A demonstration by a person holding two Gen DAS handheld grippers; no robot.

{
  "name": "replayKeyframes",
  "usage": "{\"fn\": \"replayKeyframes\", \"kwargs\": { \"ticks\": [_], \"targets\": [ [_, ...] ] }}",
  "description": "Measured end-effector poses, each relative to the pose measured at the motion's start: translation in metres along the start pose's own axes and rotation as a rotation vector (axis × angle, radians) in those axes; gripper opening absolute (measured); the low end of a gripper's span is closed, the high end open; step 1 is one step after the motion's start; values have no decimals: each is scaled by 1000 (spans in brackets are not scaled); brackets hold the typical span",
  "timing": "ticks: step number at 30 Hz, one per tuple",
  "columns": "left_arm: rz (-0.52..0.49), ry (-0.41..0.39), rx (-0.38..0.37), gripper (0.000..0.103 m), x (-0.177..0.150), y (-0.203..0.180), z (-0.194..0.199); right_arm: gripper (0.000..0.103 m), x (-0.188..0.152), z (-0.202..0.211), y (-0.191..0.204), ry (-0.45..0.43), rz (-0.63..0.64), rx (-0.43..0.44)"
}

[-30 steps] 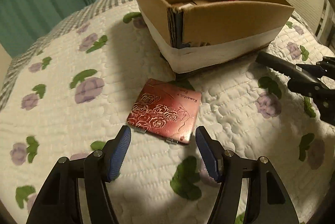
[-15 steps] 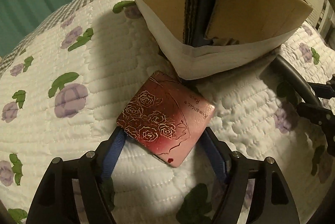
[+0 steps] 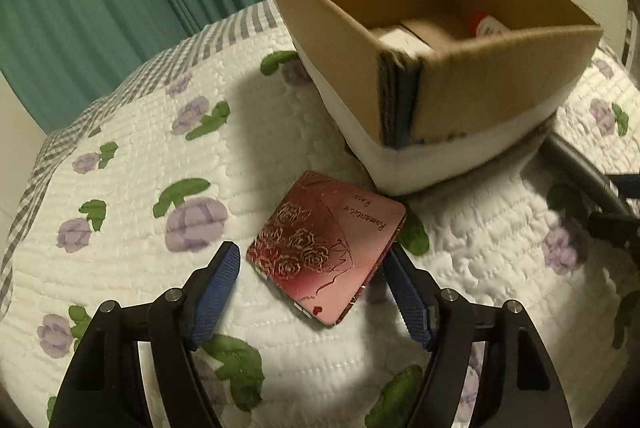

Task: Organize rigid objects
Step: 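Grasp the black cylinder with the right tool while the left tool grasps the red card case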

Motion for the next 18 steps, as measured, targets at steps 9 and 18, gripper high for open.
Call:
{"fn": "replayKeyframes", "kwargs": {
  "ticks": [9, 18],
  "targets": [
    [60, -103, 8, 20, 17, 22, 30, 37, 1, -1, 1, 1, 2, -1],
    [299, -5, -42, 20, 9, 56, -3, 37, 1, -3, 1, 6, 6, -7]
  ]
}}
Point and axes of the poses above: each gripper's, at about its wrist camera, not at the fingertips, and z roughly against the way its jaws point, y to its left, x to its top, the point moved 10 cm from there along -z, roughly the way its jaws point
